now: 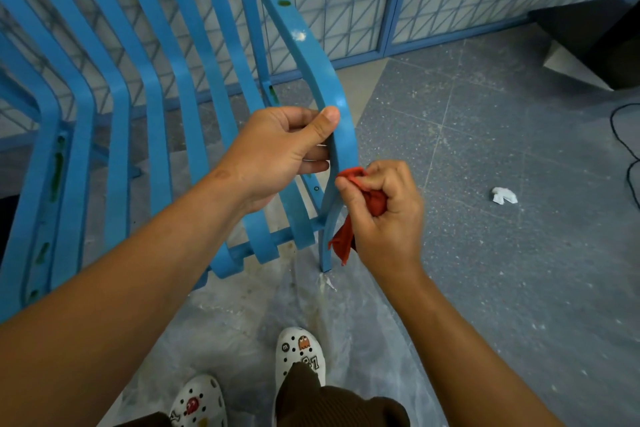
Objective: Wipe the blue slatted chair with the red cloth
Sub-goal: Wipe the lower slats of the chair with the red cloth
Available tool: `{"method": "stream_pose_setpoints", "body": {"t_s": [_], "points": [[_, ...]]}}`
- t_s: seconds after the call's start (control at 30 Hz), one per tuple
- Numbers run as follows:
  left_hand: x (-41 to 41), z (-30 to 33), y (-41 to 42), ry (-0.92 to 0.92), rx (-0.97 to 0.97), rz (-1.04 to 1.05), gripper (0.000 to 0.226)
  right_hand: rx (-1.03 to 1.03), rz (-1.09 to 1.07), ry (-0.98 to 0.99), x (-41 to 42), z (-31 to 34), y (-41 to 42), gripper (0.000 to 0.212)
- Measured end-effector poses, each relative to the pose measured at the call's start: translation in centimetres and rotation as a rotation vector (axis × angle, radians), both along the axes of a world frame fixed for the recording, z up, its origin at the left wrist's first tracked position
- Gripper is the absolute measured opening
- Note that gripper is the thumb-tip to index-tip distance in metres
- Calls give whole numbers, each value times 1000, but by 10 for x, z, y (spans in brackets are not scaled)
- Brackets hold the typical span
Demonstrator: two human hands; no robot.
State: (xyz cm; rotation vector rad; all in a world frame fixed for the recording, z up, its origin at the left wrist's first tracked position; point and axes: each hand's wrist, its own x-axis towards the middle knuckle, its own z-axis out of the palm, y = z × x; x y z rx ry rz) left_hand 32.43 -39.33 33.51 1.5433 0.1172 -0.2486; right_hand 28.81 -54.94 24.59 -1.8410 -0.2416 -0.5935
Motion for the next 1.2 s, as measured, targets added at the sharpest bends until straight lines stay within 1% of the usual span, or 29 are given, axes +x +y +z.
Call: {"method": "stream_pose_setpoints", "body": {"t_s": [0.13,0.2,0.27,0.37,0.4,0.47,0.57,0.67,0.8,0.87,0.97,1.07,1.2], "points": [[-4,-3,-6,-22,20,51,21,-89,57,149,-9,-21,-9,12],[-7,-5,-9,-38,31,75,20,-54,92,202,-11,-17,-12,11],[-10,-7,-10,-59,58,89,19,-53,87,119,-8,0,-15,13],[-12,-10,-12,-88,93,108,17,-54,46,-84,-1,28,-13,7],[-11,-10,-12,-94,99,106,17,-44,38,-121,2,32,-10,6],[-10,-10,-11,-94,93,89,18,-33,32,-132,5,27,-3,4],[-9,-12,-9,-89,83,72,18,5,-9,-88,4,4,2,6],[-9,-19,-12,-136,119,82,16,20,-32,-53,-1,-25,0,9],[-9,-30,-13,-212,149,109,15,-4,-14,108,-11,-64,3,6],[-9,-32,-13,-230,141,107,17,24,-19,123,-13,-64,4,3],[-8,-32,-11,-231,153,91,22,63,-19,56,-9,-37,2,2],[-10,-32,-9,-234,136,61,30,63,-25,-48,-4,1,2,5],[-11,-27,-5,-204,120,25,56,23,-27,-102,10,31,4,6]]}}
